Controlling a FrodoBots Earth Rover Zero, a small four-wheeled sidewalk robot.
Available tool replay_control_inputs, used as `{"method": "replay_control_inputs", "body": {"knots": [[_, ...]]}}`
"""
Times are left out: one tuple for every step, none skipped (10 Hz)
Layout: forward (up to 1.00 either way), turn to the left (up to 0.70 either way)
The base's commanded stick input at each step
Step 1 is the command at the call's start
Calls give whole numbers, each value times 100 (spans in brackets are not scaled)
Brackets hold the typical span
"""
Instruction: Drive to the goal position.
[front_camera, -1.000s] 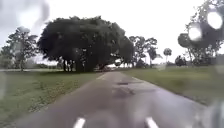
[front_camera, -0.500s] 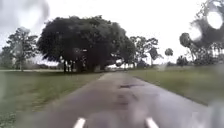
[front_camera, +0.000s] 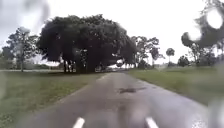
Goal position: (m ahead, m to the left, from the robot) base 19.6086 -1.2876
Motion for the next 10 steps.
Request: {"method": "replay_control_inputs", "body": {"knots": [[85, 0], [85, 0], [85, 0], [85, 0], [85, 0], [85, 0], [85, 0], [85, 0], [85, 0], [85, 0]]}}
